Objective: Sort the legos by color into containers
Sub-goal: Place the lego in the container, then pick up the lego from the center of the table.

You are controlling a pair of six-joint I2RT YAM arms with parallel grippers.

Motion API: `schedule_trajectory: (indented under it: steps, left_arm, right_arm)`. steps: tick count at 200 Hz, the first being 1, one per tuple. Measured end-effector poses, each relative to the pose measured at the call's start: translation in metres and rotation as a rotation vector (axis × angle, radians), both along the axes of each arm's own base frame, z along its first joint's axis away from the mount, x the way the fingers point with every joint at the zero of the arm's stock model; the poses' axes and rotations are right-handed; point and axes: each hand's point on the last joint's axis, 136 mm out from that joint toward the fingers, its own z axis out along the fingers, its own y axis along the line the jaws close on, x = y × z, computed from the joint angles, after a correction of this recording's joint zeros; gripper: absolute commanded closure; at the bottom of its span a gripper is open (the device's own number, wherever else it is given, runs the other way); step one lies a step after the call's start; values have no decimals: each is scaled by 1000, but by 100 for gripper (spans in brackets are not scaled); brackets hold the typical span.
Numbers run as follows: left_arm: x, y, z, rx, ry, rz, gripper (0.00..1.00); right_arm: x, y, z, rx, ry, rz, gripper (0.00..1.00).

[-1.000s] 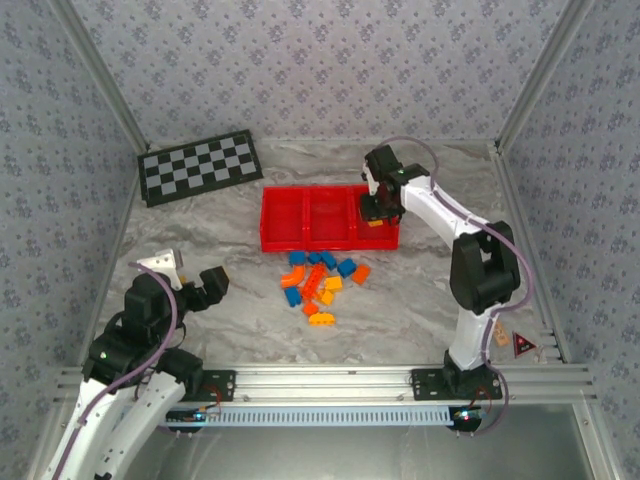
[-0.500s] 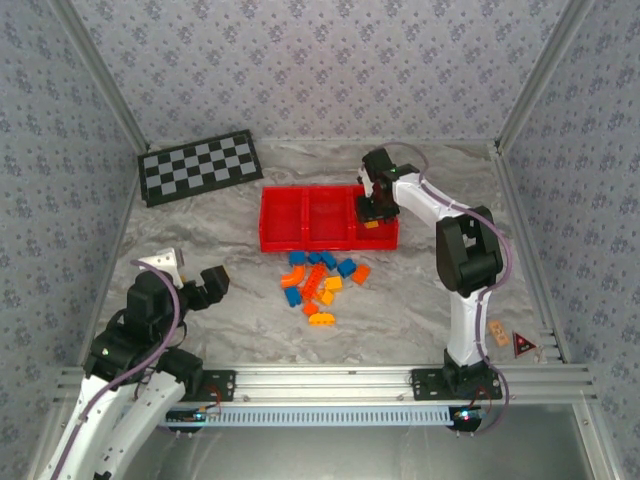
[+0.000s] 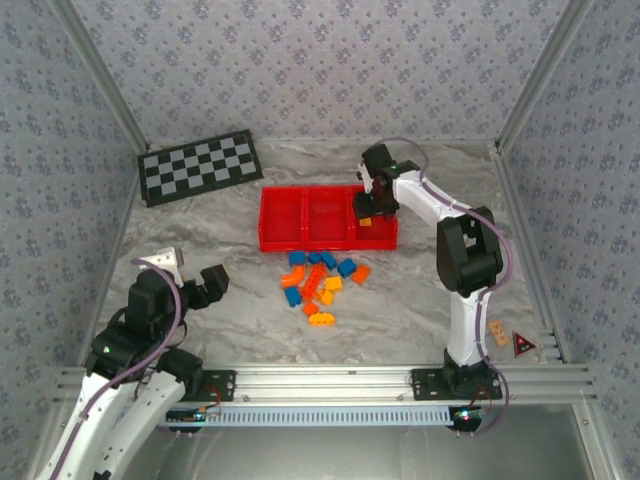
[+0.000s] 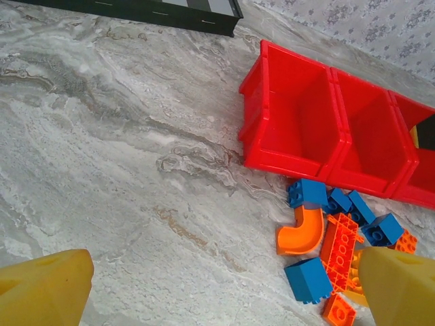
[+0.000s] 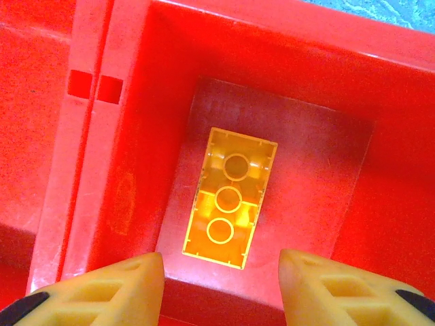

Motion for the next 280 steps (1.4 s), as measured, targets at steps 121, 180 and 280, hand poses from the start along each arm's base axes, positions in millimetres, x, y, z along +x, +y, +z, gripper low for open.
schedule_trajectory:
  steps: [121,180,280]
  left_arm:
    - [0,-1,-1,5,5,-2,0]
    - [2,-2,-4,13,22,-7,0]
    - [1,-3,-3,7,15,-15,0]
  right_arm:
    - [-80,-12,106,86,-170,-183,14]
    - [-154,-39,57,119,-69,-436,7]
    - [-163,14,-17,5,87,-479,17]
